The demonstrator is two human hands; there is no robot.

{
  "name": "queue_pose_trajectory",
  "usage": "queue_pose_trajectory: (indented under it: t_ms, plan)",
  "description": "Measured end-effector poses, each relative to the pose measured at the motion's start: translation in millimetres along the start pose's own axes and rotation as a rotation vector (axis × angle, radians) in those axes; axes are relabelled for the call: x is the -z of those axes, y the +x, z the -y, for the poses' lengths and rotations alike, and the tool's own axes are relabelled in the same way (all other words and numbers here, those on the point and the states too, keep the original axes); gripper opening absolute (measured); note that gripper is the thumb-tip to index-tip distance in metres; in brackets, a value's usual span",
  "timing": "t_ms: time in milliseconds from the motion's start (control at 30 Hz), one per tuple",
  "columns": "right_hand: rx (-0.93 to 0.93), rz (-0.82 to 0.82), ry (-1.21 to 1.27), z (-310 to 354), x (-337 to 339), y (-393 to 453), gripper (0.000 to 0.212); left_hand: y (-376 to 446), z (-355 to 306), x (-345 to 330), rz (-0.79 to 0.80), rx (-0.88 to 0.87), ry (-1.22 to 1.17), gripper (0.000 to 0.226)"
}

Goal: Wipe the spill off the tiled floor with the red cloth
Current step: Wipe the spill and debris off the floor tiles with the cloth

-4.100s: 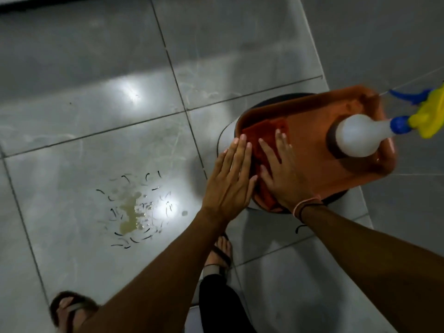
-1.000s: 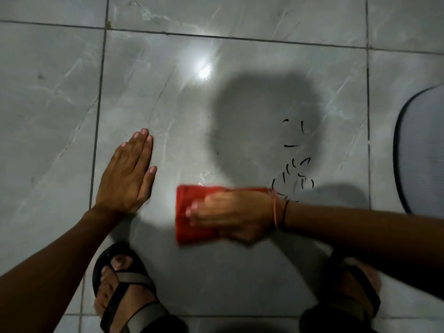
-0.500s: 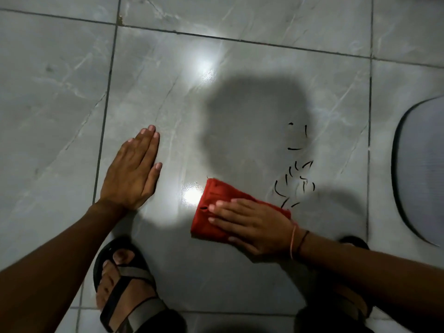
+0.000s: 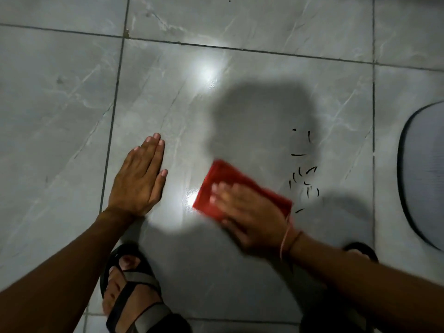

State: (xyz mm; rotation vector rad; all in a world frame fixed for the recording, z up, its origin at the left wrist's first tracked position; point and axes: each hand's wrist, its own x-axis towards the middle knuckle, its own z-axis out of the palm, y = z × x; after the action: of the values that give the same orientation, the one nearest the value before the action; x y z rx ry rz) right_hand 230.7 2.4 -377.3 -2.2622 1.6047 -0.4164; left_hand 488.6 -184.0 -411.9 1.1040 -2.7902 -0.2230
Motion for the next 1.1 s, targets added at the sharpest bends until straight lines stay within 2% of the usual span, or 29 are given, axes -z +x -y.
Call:
queue_pose_trajectory:
  t_ms: [67,133,200,233,367,433,500,600,667,733,800,867,1000,1100]
  plan:
    - [0.25,0.106,0.02,14,-12,-26,0.052,-1,0,0,0.01,0.003,0.0,0.065]
    - [0.442,0.164,0.03,-10,-12,-14,0.05,0,0,1,0.017,0.009,0.0,0.065]
    - [0.455,0.128,-0.033,-47,-3,17,0.051,2,-1,2,0.031,0.017,-0.004,0.066]
    - [0.356,0.069,-0.076,-66,5,37,0.05,2,-1,2,0.032,0.021,-0.004,0.066]
    - [-0.282,-0.19,-0.169,-101,34,114,0.052,0,-2,3,0.037,0.022,0.01,0.066]
    - [-0.388,-0.227,-0.187,-82,28,120,0.054,1,-5,2,0.051,0.045,0.002,0.066]
    - [-0.264,-0.183,-0.167,-38,8,87,0.055,2,-11,-1,0.037,0.095,-0.004,0.066]
    - [-0.007,0.054,-0.009,35,-15,-5,0.054,1,-15,-5,-0.01,0.12,0.019,0.065]
    - [0.149,0.146,0.01,38,-16,-46,0.054,-1,-15,-5,-0.019,0.105,0.023,0.065]
    - [0.174,0.14,-0.011,10,-6,-63,0.054,-1,-14,-4,-0.016,0.1,0.017,0.065]
    - [0.073,0.088,-0.075,-32,13,-70,0.056,0,-15,-3,-0.014,0.095,0.012,0.065]
    - [-0.108,0.022,-0.15,-83,37,-75,0.055,0,-16,-2,-0.006,0.098,0.01,0.065]
    - [-0.651,-0.222,-0.149,-173,86,-38,0.055,1,-18,-1,0.001,0.112,0.007,0.066]
    - [-0.946,-0.372,-0.166,-183,83,16,0.057,2,-17,0,0.013,0.119,0.006,0.066]
